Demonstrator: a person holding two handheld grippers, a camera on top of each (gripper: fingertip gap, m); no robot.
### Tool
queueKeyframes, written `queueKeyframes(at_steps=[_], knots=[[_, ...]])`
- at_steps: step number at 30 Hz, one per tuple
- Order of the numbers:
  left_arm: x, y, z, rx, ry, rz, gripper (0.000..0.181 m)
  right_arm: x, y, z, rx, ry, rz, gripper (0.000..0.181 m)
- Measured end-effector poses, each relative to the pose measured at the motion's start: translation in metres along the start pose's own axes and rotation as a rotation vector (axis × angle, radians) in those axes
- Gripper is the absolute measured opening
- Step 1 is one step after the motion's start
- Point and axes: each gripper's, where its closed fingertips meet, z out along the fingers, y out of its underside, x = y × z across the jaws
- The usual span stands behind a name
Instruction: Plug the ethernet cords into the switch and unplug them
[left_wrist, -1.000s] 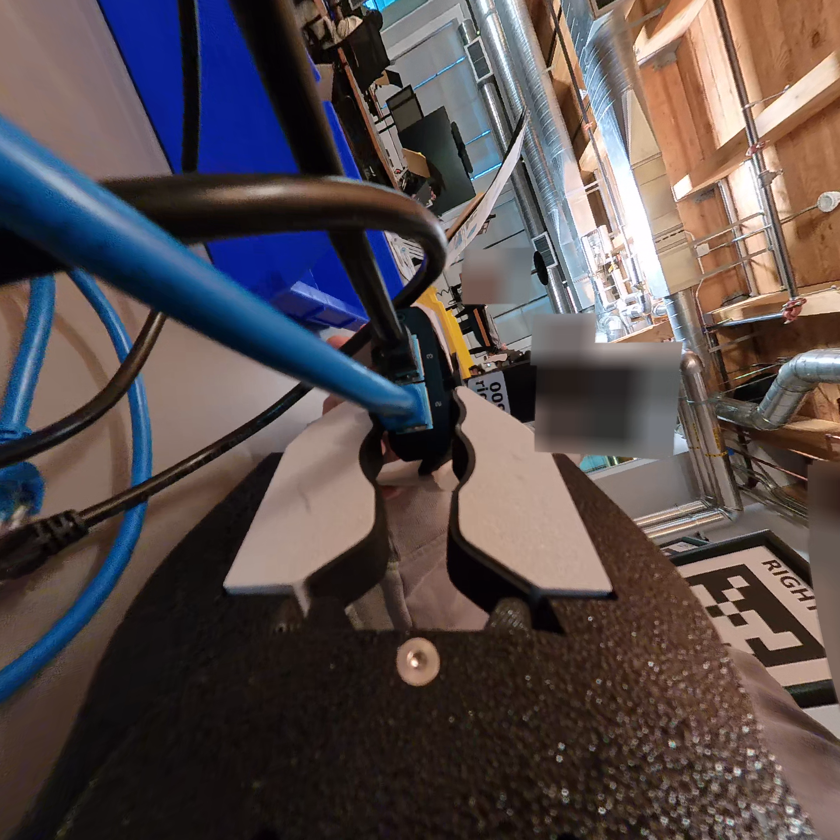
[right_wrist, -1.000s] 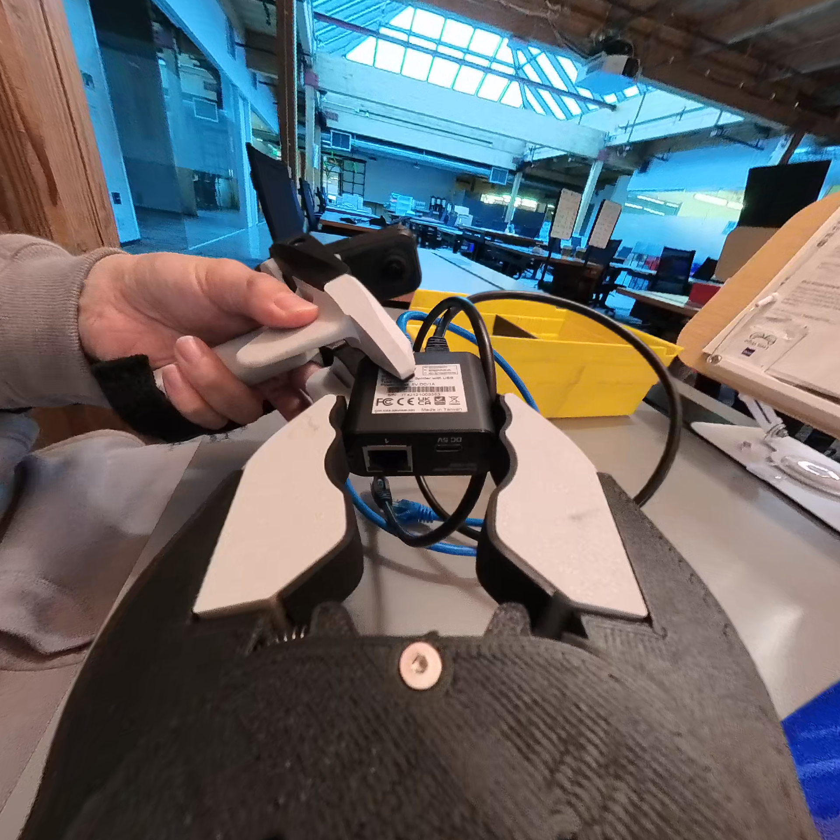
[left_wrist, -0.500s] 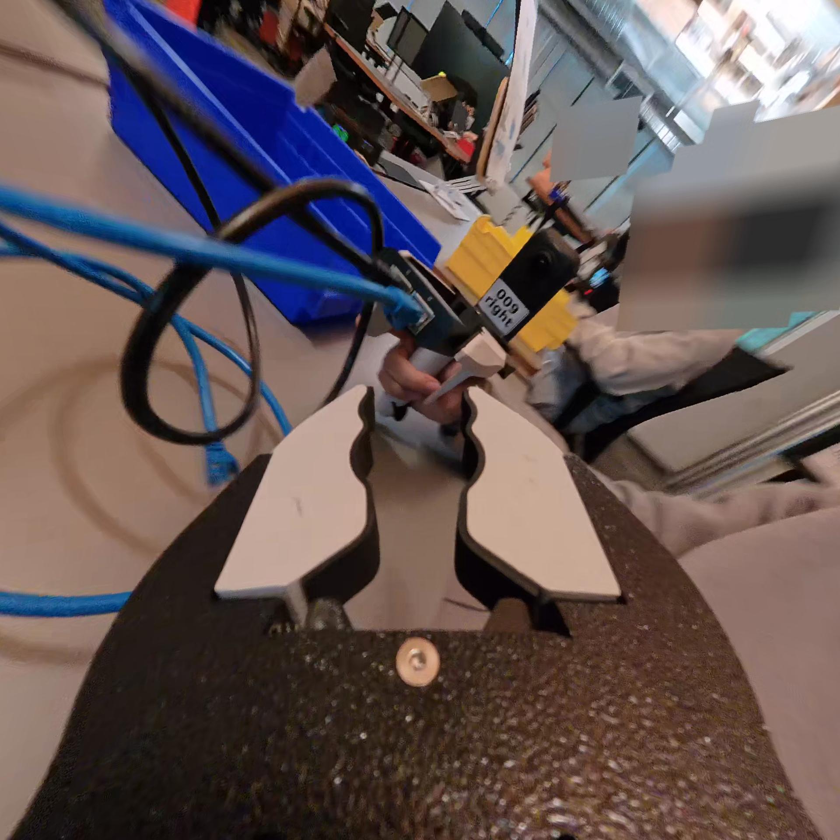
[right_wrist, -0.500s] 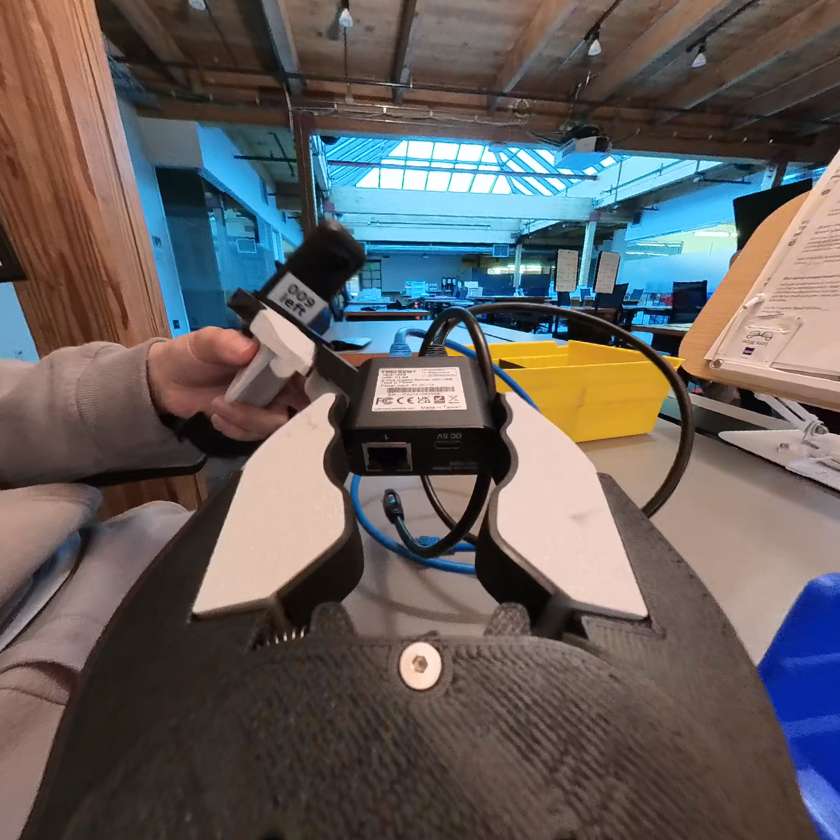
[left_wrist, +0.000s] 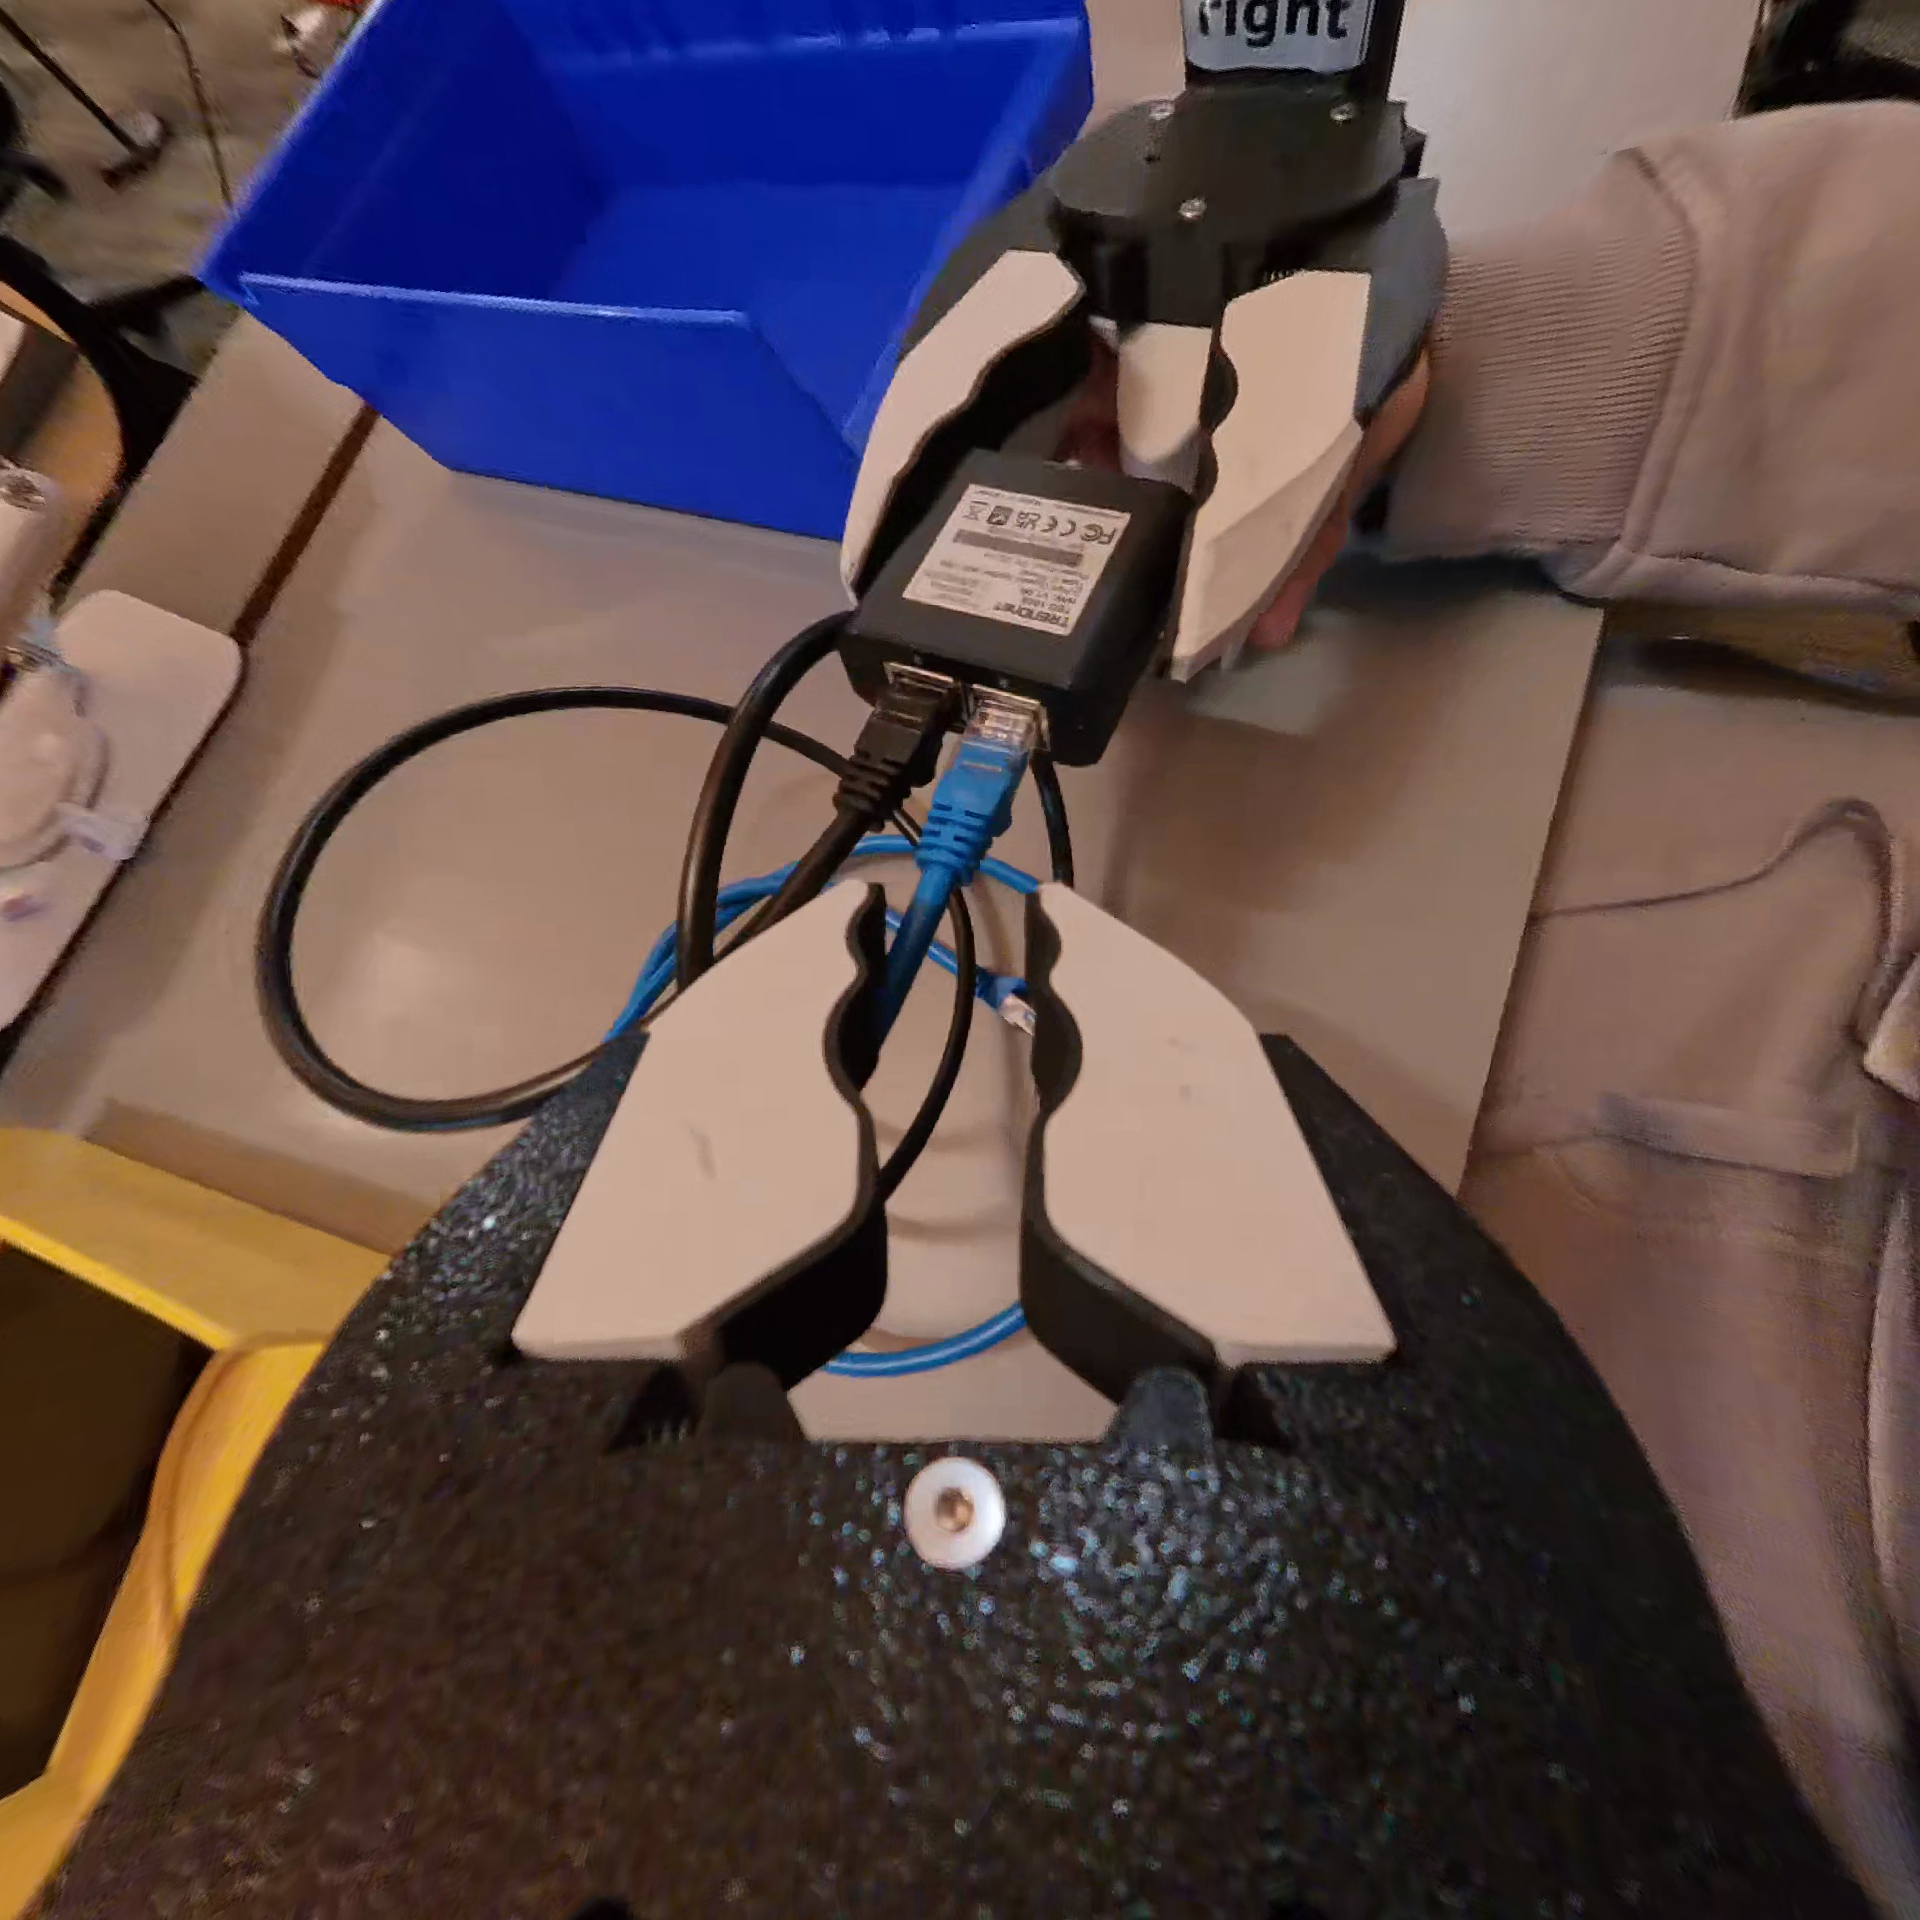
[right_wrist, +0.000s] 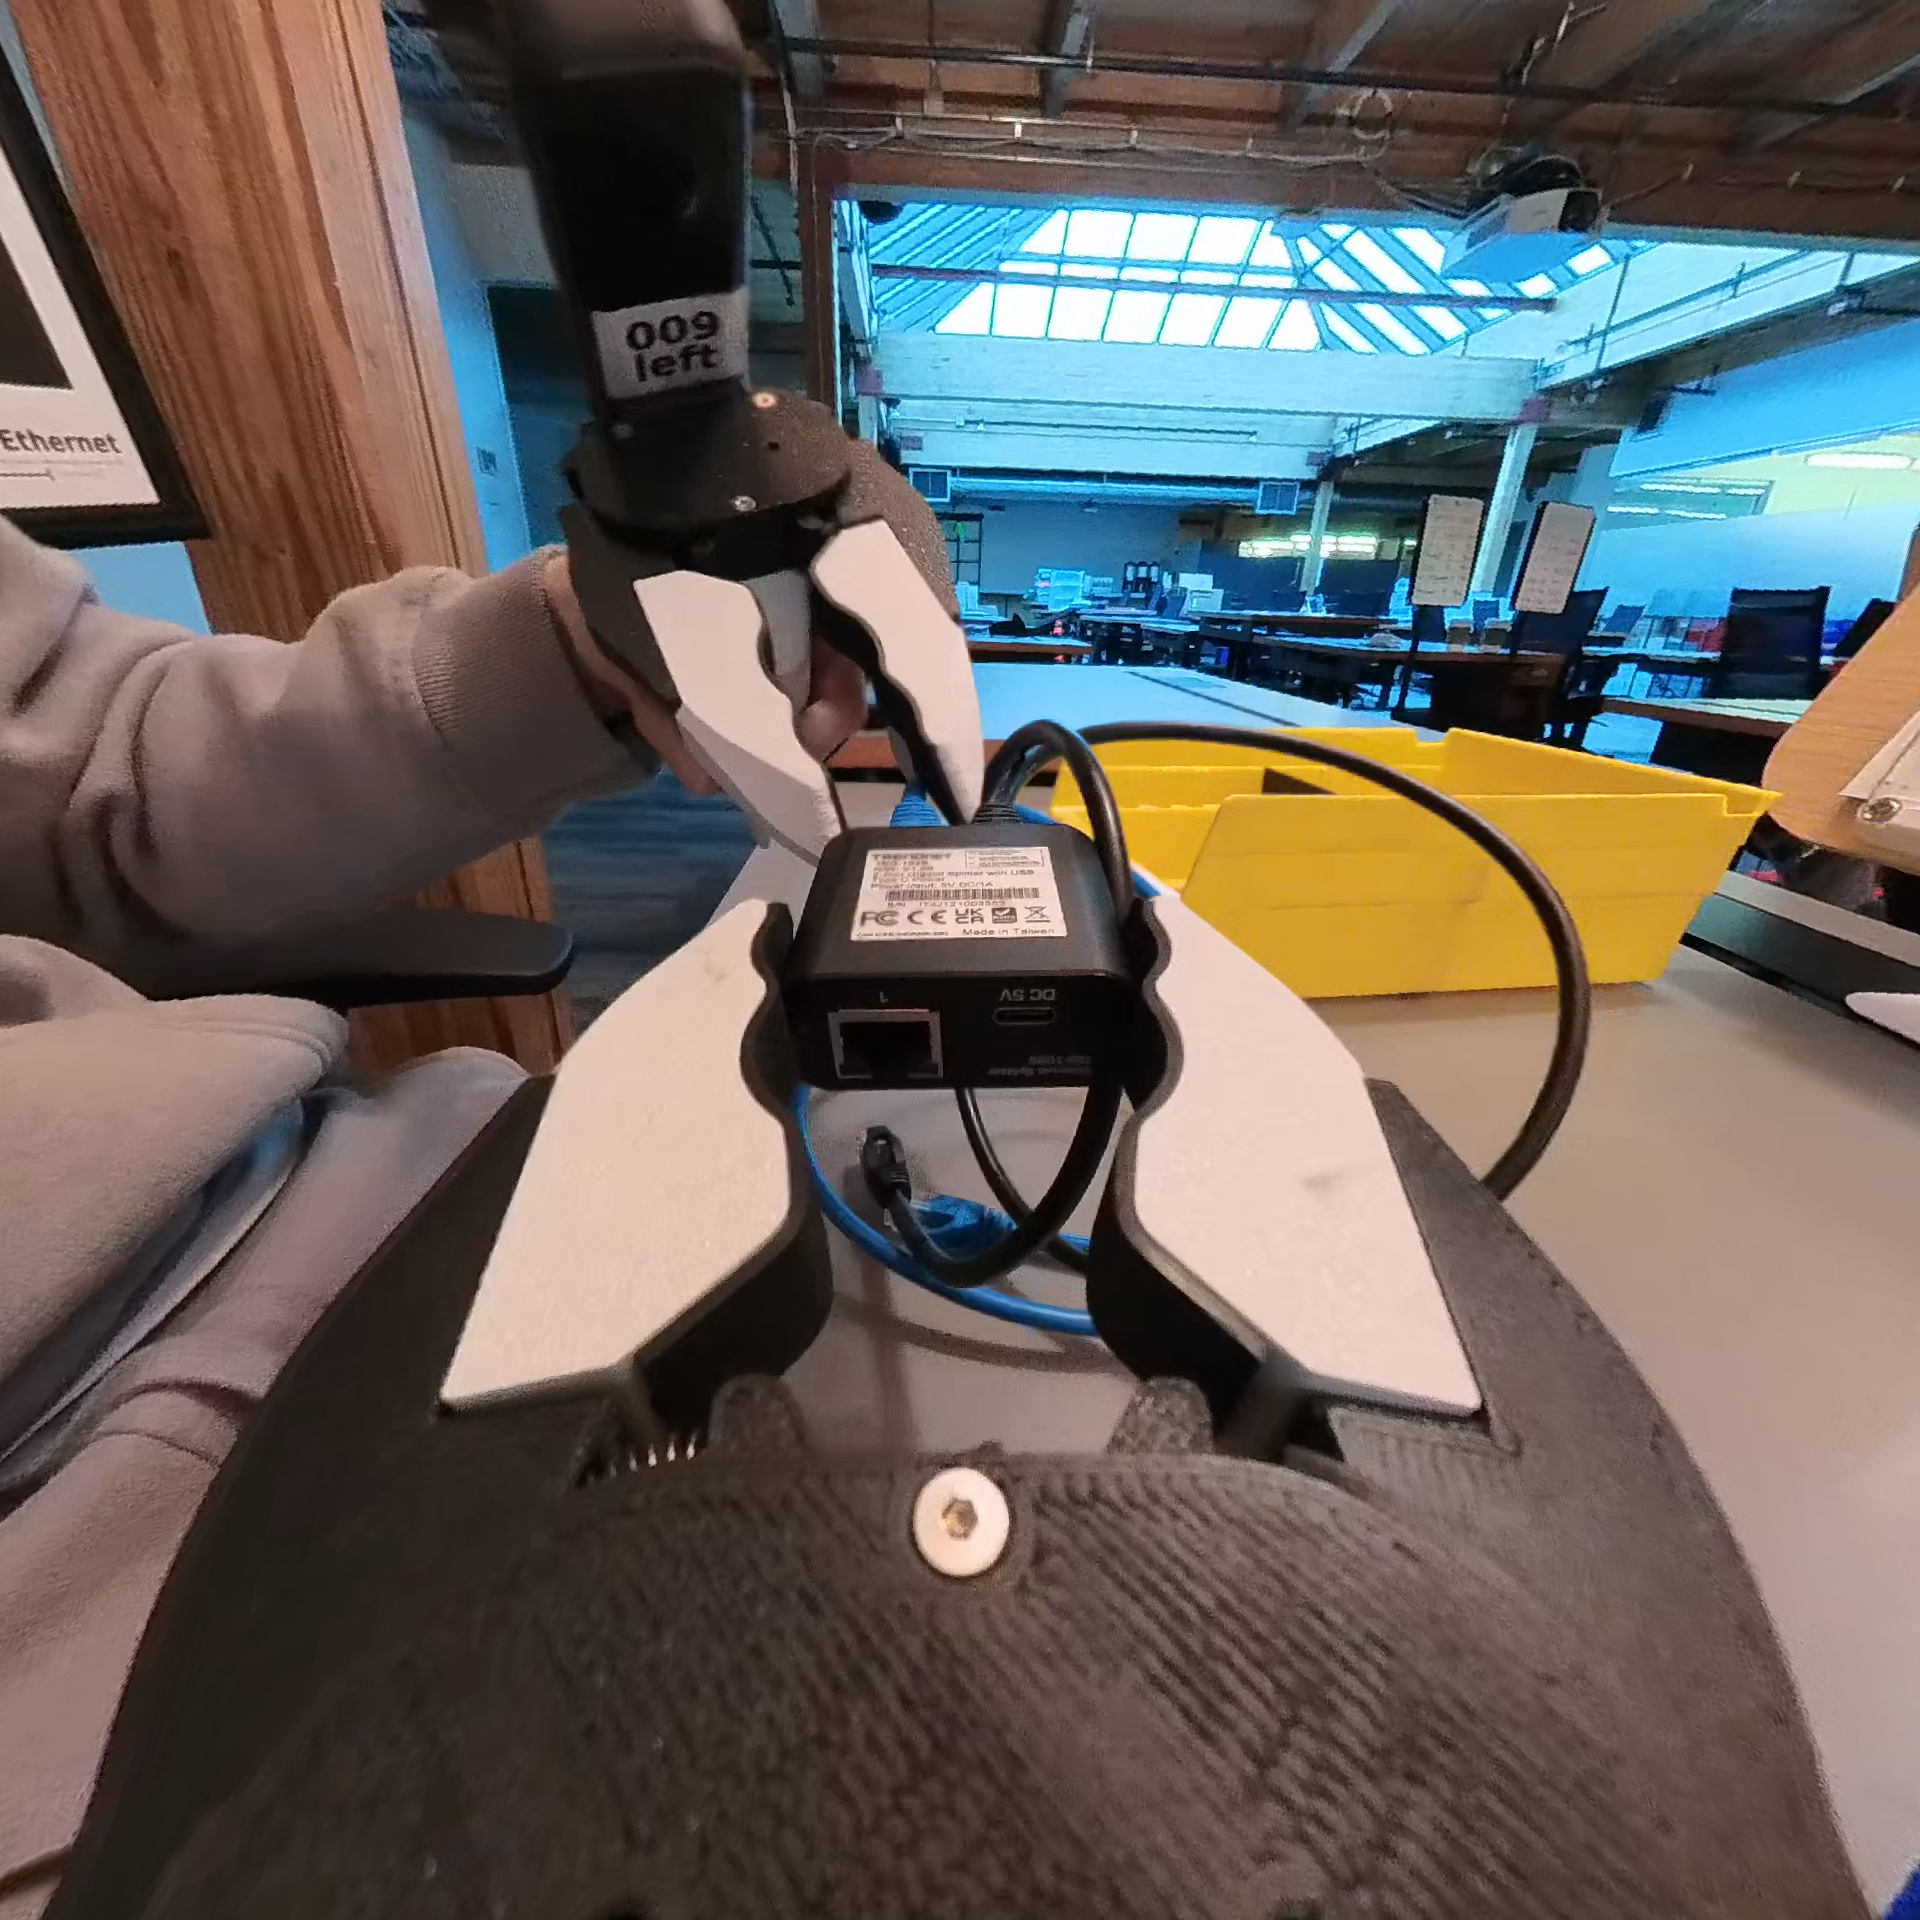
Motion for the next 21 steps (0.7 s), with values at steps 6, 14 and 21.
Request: queueKeyframes(at_steps=[6,14,21], knots=[[0.002,0.0,-0.001,0.029,0.114,-0.045,0.006,-0.004,-0.001,-0.001,0.009,-0.031,-0.01,0.062],[0.009,-0.006,-0.003,0.091,0.144,0.028,0.003,-0.011,0.002,0.001,-0.022,-0.072,-0.002,0.063],[0.006,-0.001,0.0,0.083,0.094,0.022,0.005,-0.009,0.005,0.001,-0.046,-0.046,-0.053,0.062]])
